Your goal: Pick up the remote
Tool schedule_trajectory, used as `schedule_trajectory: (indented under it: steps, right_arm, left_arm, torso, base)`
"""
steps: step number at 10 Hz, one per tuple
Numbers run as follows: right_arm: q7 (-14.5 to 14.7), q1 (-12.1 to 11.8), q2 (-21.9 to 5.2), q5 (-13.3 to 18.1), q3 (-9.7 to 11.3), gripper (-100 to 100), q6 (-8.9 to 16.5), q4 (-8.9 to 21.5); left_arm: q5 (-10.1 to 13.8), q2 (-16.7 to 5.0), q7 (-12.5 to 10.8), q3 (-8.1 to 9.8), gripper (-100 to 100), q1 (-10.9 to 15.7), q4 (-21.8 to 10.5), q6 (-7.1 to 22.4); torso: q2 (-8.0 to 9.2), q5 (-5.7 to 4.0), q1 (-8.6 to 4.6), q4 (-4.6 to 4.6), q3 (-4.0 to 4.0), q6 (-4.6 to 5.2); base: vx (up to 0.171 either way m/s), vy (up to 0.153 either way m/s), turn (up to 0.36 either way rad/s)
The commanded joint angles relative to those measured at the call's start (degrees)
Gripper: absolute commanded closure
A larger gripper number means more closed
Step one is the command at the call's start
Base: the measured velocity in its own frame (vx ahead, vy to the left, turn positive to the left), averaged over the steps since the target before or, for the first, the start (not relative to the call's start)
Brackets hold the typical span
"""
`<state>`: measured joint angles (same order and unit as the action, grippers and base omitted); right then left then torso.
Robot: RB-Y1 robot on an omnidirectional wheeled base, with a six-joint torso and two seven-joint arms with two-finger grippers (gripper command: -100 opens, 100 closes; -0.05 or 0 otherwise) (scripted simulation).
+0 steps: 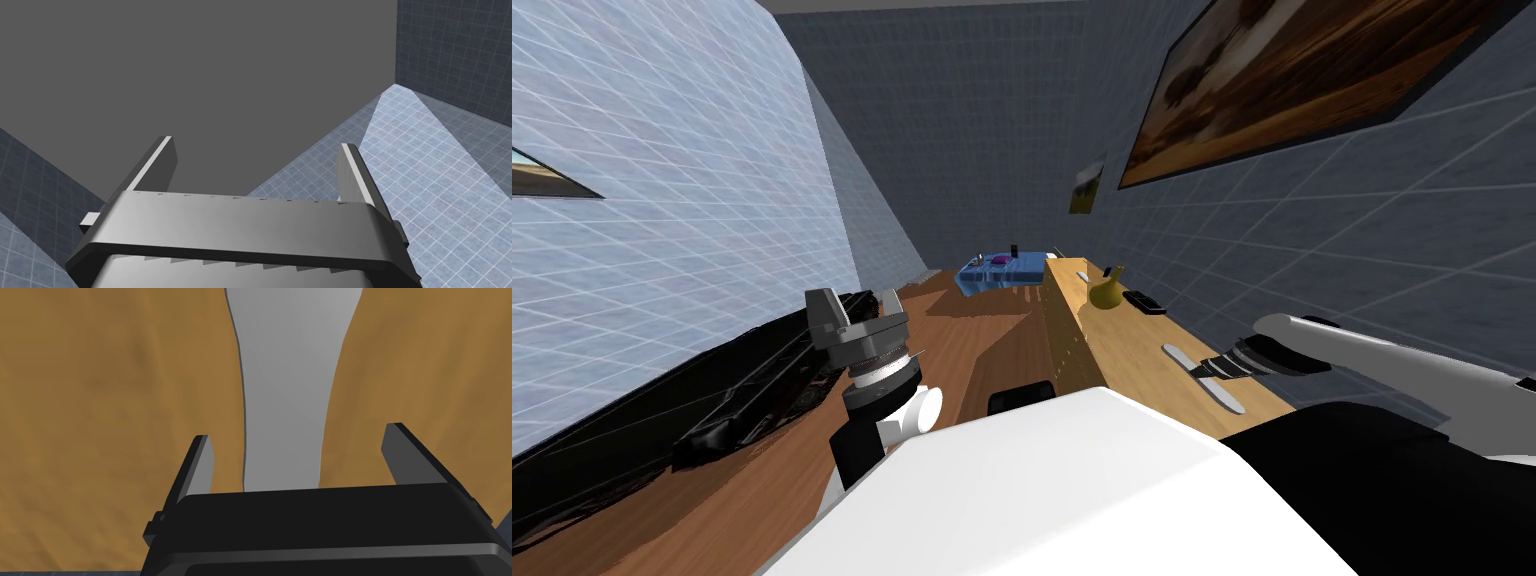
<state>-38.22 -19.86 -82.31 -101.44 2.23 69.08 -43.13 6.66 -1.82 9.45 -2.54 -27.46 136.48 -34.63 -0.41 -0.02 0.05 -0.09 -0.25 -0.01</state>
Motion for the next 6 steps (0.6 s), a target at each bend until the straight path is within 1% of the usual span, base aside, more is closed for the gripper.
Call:
schedule_trajectory:
  steps: [1,2,3,4,5,6]
  right_arm:
    - [2.71,2.11,1.89,2.86,-2.86,-100,1.6,0.79]
    - [2.71,2.11,1.89,4.45,-3.75,-100,1.6,0.79]
    - [2.71,2.11,1.89,6.05,-3.75,-100,1.6,0.79]
    - [5.18,4.2,3.62,7.83,-6.45,-100,3.05,1.74]
    - [5.18,4.2,3.62,9.72,-6.87,-100,3.05,1.74]
    - [5.18,4.2,3.62,10.95,-6.87,-100,3.05,1.74]
  left_arm:
    - [0.0,0.0,0.0,0.0,0,0.0,0.0,0.0]
    - [0.0,0.0,0.0,0.0,0,-0.01,0.0,0.0]
    - [0.0,0.0,0.0,0.0,0,0.0,0.0,0.0]
    - [0.0,0.0,0.0,0.0,0,0.01,0.0,0.0]
    - [0.0,0.0,0.0,0.0,0,-0.01,0.0,0.0]
    - [0.0,0.0,0.0,0.0,0,0.0,0.0,0.0]
  torso:
    - [0.0,0.0,0.0,0.0,0.0,0.0]
    - [-0.05,0.0,0.03,0.0,-0.02,0.05]
    - [-0.02,0.02,0.06,-0.01,-0.01,-0.01]
    - [0.12,0.01,0.02,0.02,0.06,-0.04]
    - [0.05,-0.01,-0.02,0.02,0.04,0.05]
    - [0.06,0.0,-0.01,0.01,0.03,0.0]
  base:
    - [0.12,0.008,-0.25]
    - [0.106,0.018,-0.166]
    - [0.046,0.005,0.014]
    - [0.09,-0.007,-0.213]
    - [0.092,0.003,-0.164]
    - [0.038,0.003,0.004]
